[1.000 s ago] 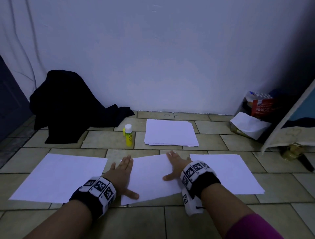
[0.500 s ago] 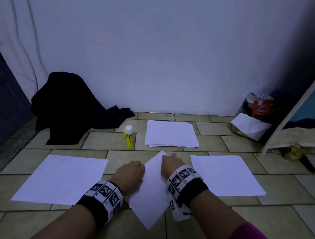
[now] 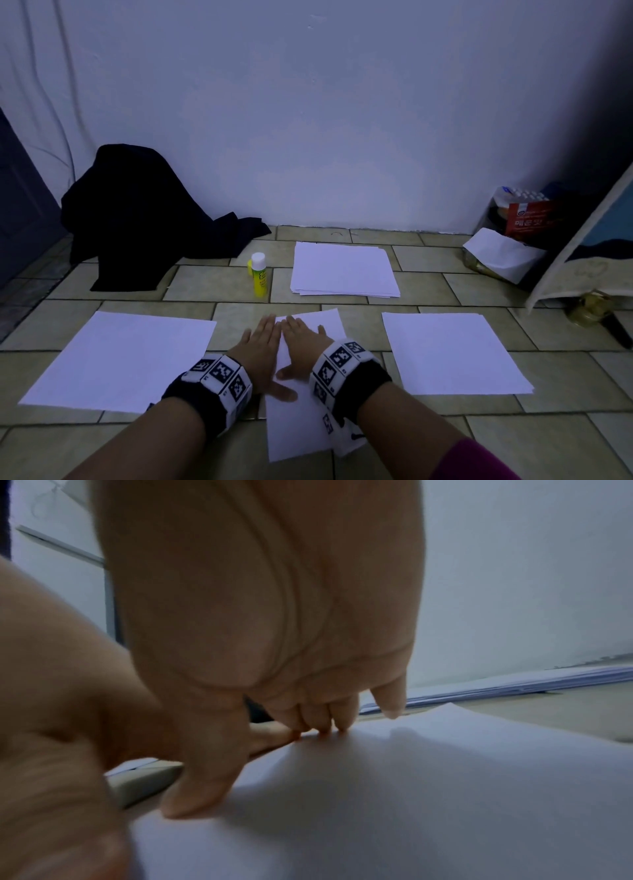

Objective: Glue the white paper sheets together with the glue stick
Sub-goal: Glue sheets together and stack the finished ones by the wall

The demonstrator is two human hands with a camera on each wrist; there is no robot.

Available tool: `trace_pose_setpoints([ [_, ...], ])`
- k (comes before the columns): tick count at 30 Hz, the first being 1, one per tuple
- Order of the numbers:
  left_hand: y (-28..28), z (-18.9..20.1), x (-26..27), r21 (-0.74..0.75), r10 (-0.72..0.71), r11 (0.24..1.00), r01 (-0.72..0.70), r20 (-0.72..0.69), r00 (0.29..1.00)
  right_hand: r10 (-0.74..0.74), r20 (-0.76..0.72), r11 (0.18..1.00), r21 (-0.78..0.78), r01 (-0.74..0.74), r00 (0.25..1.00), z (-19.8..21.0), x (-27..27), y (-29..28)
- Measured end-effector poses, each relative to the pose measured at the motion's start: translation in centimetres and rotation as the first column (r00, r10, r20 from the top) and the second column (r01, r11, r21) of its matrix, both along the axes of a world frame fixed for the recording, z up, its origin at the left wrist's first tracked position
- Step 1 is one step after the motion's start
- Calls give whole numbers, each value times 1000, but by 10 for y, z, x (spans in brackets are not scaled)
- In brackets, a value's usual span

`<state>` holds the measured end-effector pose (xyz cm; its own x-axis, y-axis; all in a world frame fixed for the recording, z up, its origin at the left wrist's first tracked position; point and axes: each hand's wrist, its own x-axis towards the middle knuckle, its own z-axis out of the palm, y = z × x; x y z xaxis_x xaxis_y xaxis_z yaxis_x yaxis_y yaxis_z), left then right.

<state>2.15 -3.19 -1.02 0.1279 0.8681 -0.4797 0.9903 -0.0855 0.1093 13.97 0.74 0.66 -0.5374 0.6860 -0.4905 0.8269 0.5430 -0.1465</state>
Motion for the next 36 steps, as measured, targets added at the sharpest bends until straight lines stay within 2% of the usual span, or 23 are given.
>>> trace_pose_setpoints([
  [2,-2,3,-2,-5,10,1000,-10,-2,1000,8,8,1000,-4,-8,1000,0,12,4],
  [8,-3,4,-2,-16,10,1000,-10,-9,1000,-105,51,994,46,103,993,-2,62,21],
  [13,-1,13,-7,-2,-3,1000,2,-39,999,-145,80,986,91,138,986,6,61,24],
  [16,-2,25,-12,155,23,988,-11,-80,996,-171,73,961,230,150,983,14,51,20],
  [18,-5,29,-16,340,6,940,10,-46,999,-113,53,967,233,98,992,16,46,17],
  [19,-7,30,-16,380,-24,925,20,4,1000,-87,36,975,207,77,996,16,43,15],
  [21,-11,29,-15,349,-95,935,67,64,993,-62,-3,985,161,61,998,14,36,12],
  [26,-9,35,-5,287,-137,948,140,-30,990,-3,-65,996,94,9,998,10,21,6],
  [30,-5,27,-8,282,-82,957,70,32,996,52,-100,995,89,-43,994,8,14,2],
  [33,0,15,-19,119,-21,993,20,6,1000,60,-35,997,53,-59,998,7,23,2],
  [36,3,7,-28,7,-26,1000,26,-2,1000,17,28,1000,-1,-17,999,8,48,10],
])
